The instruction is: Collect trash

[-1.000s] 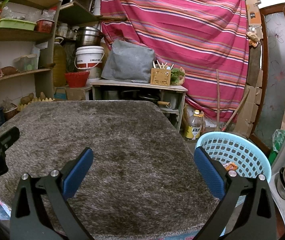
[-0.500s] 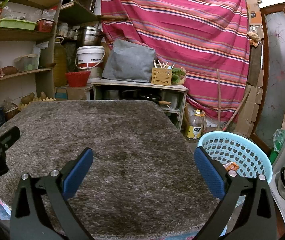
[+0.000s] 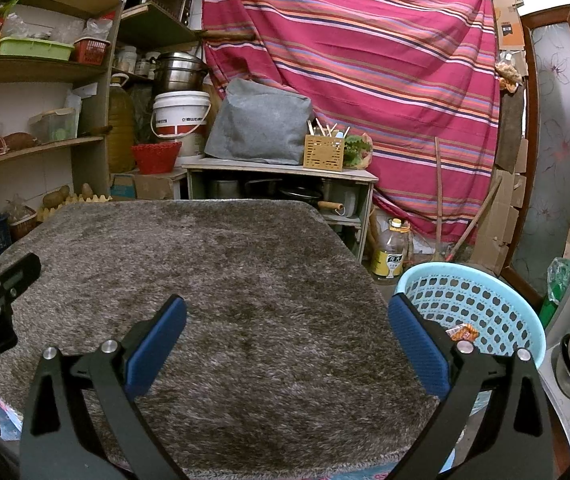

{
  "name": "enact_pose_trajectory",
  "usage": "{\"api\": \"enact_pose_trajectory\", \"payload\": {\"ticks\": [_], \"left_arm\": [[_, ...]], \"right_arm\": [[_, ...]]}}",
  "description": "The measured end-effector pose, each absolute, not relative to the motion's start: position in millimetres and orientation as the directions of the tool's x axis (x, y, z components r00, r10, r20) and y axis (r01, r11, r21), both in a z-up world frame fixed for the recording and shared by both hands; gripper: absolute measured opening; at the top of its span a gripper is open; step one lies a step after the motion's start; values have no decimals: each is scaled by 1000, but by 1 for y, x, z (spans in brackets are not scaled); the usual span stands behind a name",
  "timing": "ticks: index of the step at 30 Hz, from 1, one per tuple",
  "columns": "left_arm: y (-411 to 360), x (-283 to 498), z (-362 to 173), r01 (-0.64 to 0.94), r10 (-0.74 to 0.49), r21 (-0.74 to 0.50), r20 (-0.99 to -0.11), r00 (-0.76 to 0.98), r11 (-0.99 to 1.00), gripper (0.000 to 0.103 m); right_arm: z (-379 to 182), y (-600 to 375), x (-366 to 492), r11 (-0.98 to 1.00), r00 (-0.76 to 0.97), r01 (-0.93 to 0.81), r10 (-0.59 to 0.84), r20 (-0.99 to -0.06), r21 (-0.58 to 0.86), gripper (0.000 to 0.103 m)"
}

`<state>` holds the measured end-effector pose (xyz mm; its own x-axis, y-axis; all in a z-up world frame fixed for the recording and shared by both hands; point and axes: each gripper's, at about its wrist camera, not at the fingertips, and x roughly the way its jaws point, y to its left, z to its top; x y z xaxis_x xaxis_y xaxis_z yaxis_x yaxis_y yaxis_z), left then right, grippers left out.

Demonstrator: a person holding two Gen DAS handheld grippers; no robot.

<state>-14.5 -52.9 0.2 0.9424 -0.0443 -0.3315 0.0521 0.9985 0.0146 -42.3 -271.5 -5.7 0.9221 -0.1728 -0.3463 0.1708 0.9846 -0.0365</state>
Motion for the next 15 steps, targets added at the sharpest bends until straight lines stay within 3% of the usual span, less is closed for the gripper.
{"api": "enact_pose_trajectory", "payload": {"ticks": [15], "left_arm": [[-54,-15,0,52,-43,18,-332,942,998,98]], "right_arm": [[-5,-271,-42,985,921,171,-173,-348,-36,99]]}}
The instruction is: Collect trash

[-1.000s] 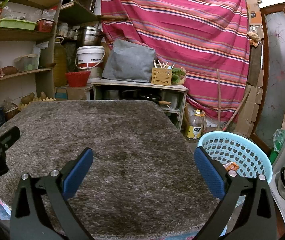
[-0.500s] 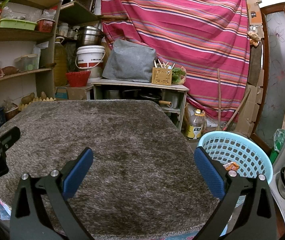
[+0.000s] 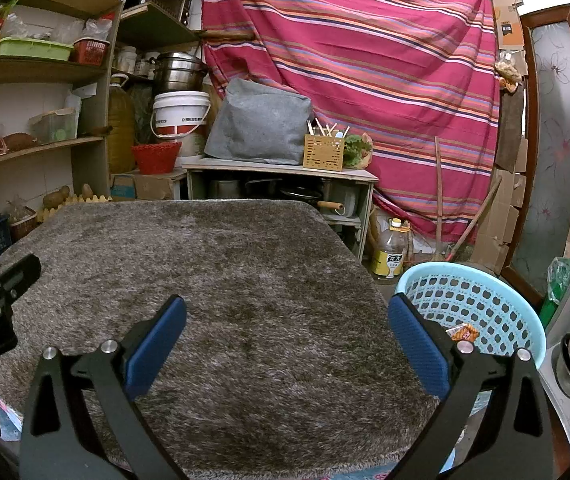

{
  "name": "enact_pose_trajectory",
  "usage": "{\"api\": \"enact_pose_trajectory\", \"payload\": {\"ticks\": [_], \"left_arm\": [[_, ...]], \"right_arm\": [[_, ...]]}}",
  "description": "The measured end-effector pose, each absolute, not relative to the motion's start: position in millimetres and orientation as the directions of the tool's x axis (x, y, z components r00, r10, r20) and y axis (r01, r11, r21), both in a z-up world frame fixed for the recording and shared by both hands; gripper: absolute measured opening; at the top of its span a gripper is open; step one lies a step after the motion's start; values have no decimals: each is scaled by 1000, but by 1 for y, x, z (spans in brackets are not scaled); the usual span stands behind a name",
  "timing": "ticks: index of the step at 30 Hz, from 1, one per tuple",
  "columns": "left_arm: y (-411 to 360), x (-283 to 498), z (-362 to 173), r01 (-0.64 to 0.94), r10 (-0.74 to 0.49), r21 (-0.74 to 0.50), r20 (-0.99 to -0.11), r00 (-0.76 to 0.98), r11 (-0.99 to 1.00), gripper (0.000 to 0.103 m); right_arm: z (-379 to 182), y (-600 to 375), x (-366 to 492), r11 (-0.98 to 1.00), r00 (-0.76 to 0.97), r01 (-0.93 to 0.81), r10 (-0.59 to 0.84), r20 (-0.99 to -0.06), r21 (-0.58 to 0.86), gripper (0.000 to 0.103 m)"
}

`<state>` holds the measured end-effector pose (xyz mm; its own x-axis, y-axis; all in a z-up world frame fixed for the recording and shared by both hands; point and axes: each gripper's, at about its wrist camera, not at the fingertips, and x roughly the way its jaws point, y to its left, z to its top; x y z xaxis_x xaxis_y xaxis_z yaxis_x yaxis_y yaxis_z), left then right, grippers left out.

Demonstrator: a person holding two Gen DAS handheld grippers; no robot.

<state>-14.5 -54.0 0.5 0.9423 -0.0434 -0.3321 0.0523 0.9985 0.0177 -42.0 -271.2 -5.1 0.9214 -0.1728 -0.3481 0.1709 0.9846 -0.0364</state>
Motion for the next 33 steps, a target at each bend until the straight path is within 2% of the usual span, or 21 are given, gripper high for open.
{"api": "enact_pose_trajectory", "payload": {"ticks": [33], "left_arm": [[-49,-14,4,54,-44,21,-329,943,998,98]], "right_arm": [[-6,-274,-42,985,921,168,-168,-352,-32,99]]}}
